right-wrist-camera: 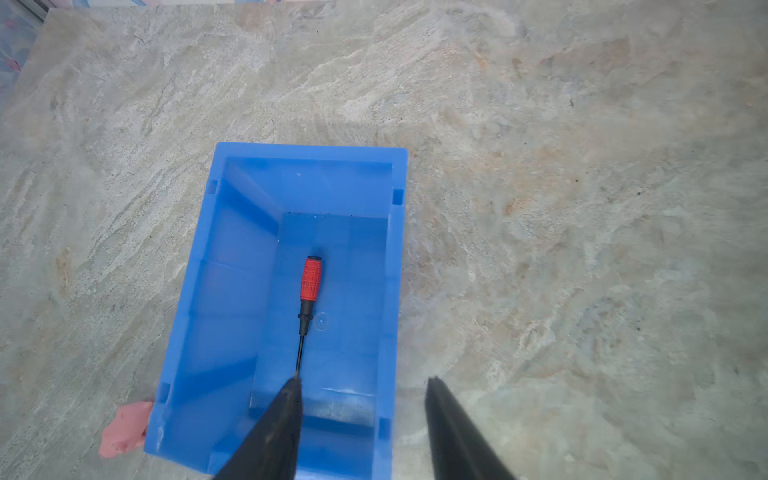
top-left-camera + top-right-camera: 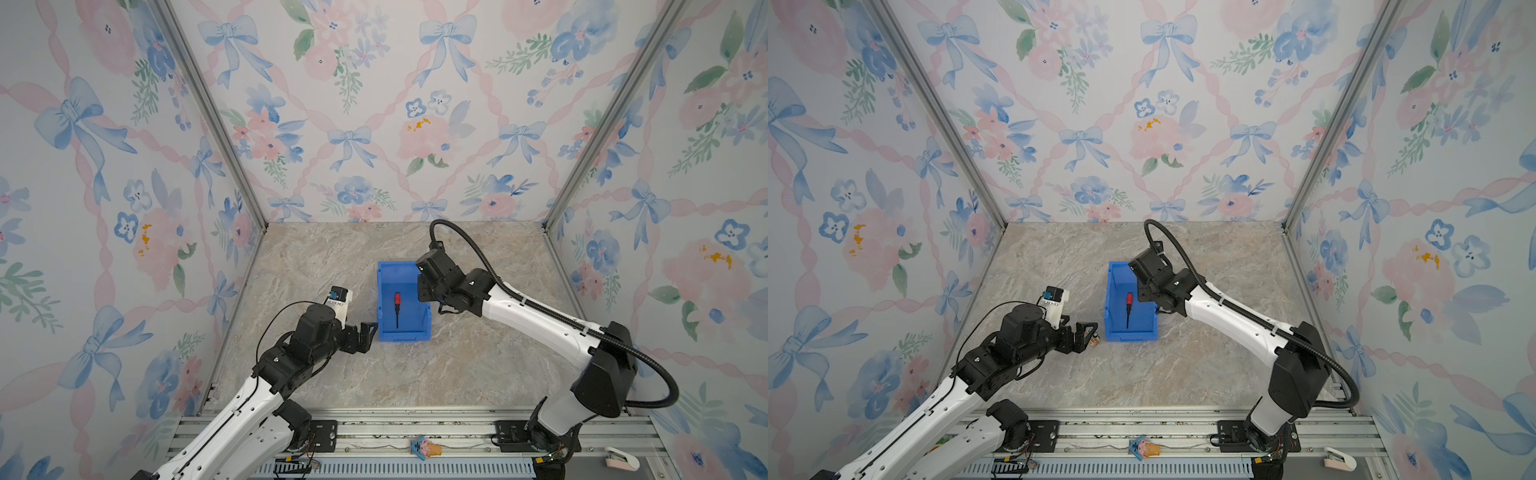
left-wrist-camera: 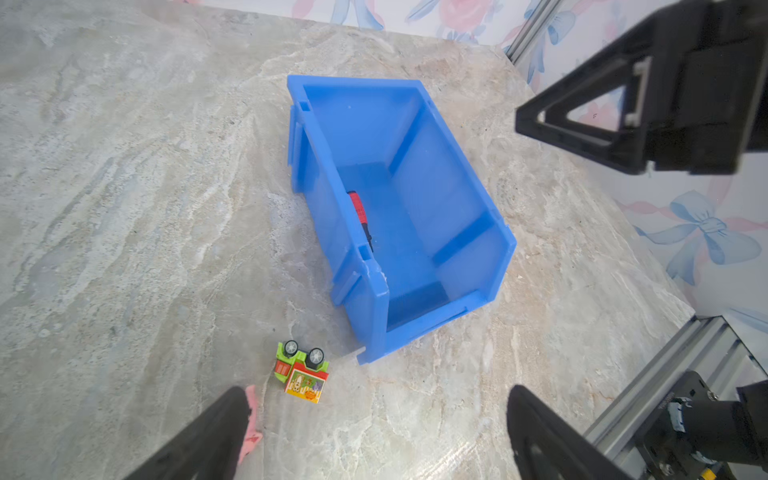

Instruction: Put the screwdriver in the bin

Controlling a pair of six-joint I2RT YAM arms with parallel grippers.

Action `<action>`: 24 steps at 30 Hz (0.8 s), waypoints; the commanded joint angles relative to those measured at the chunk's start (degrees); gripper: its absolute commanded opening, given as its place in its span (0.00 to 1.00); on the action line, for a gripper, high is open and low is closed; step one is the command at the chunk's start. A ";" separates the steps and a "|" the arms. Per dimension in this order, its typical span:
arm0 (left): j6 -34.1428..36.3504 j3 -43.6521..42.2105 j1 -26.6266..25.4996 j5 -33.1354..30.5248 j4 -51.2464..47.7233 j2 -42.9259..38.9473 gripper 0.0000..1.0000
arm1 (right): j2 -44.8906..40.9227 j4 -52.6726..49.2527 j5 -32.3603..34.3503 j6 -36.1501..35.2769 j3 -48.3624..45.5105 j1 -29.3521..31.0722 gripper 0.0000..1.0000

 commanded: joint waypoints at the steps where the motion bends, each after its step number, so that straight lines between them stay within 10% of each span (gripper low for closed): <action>1: 1.42 1.28 -0.29 -4.18 0.81 0.38 0.98 | -7.03 -0.51 0.82 -4.00 -5.97 -3.51 0.58; 11: 0.46 1.19 -0.27 -21.50 0.97 1.66 0.98 | -25.93 0.36 -8.34 -13.02 -18.76 -17.62 0.98; 24: 5.44 -6.42 1.62 -35.95 13.68 4.43 0.97 | -41.34 4.90 -2.12 -13.39 -31.28 -21.10 0.97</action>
